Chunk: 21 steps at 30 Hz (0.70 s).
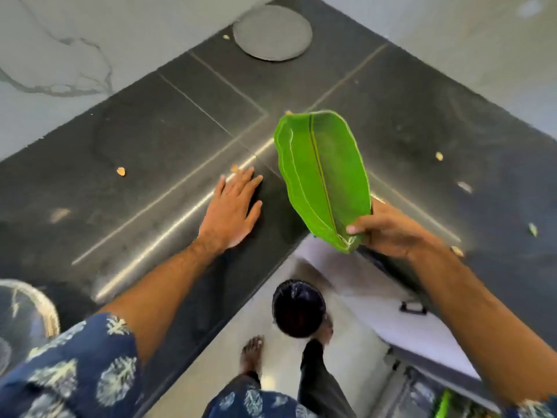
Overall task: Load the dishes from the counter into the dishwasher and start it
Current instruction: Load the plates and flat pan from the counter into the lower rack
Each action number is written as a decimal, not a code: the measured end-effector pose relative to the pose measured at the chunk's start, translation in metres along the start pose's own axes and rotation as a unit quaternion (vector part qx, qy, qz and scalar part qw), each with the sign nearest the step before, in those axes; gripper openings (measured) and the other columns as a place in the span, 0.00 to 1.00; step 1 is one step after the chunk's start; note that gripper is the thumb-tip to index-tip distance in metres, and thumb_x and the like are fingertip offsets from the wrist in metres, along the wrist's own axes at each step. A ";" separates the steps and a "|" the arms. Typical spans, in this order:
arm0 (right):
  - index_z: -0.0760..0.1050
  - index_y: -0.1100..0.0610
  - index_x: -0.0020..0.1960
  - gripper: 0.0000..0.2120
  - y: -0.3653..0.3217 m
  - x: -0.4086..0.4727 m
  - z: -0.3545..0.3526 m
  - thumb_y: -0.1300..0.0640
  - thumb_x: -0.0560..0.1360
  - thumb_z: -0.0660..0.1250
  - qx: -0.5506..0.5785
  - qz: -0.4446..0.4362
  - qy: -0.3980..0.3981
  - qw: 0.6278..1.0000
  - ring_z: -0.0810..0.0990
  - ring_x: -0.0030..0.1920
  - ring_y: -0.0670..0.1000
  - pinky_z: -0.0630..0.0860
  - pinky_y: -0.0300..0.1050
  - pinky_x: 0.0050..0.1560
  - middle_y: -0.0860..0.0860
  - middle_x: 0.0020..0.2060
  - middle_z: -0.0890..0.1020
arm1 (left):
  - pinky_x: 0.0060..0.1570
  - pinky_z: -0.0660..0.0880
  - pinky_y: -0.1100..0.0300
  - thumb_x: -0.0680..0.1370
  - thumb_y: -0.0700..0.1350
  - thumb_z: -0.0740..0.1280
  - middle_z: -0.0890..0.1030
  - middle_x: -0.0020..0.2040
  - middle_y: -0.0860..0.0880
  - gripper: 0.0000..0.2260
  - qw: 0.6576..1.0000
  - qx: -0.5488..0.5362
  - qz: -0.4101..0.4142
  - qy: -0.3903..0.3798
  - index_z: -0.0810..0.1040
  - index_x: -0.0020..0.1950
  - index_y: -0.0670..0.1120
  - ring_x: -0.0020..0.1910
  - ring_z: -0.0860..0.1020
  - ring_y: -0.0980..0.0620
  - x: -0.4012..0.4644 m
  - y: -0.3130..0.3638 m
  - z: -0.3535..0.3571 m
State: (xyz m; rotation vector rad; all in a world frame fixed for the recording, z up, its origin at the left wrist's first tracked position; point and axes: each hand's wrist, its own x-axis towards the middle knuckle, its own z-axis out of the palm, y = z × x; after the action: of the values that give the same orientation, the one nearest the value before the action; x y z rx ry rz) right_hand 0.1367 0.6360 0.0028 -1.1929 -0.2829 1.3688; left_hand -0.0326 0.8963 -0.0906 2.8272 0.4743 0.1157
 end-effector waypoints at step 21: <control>0.75 0.62 0.64 0.21 0.352 -0.437 0.066 0.75 0.73 0.65 0.324 -0.126 0.580 0.737 0.86 0.48 0.55 0.83 0.49 0.47 0.57 0.50 0.86 | 0.70 0.64 0.47 0.77 0.48 0.58 0.69 0.75 0.44 0.22 0.716 0.021 0.660 -0.228 0.68 0.72 0.48 0.71 0.72 0.43 -0.131 0.344 0.115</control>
State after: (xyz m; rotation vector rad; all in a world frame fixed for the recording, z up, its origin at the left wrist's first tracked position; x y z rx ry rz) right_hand -0.2389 0.2162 -0.0374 -1.1138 0.8450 0.2184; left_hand -0.0359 0.5114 -0.1096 2.4384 -1.6582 -0.3213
